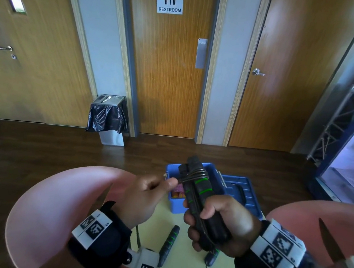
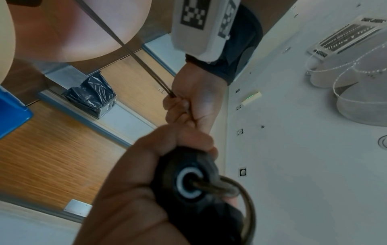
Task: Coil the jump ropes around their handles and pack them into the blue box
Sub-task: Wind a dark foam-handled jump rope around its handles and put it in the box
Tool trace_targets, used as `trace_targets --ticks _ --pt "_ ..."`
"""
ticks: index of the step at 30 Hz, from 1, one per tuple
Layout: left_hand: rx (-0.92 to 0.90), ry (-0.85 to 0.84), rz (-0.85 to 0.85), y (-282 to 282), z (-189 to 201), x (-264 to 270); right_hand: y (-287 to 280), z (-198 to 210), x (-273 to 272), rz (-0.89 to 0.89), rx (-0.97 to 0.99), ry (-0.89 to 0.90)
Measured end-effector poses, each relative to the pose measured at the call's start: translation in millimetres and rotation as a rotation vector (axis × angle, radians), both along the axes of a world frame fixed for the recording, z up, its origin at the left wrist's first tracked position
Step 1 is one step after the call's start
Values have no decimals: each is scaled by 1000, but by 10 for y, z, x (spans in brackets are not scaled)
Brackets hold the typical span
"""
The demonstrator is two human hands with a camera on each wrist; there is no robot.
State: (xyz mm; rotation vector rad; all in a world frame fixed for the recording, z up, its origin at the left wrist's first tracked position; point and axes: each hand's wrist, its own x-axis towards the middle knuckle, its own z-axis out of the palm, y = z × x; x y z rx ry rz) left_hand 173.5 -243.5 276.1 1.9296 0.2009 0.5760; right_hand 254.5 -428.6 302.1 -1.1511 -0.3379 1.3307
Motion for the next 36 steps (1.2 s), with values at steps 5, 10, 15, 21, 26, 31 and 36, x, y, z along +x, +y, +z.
trace_targets --ticks 5,10,15,21,26,31,36 --pt "48 -83 109 -72 111 -46 2 -15 14 -67 -39 -11" --pt "53 -55 224 -71 67 -35 -12 -72 -23 -82 -98 -10" --pt "80 -70 235 -111 64 -15 -24 -79 -28 -132 -61 8" --pt "-41 -116 200 -267 56 -2 -43 -37 -102 -91 176 144" --pt "-111 -126 139 -319 96 26 -76 -16 -159 -42 355 202" --pt "-281 -136 -105 -237 34 59 -68 34 -186 26 447 106" --pt "-522 -55 -620 -27 -41 69 -103 136 -160 143 428 -120"
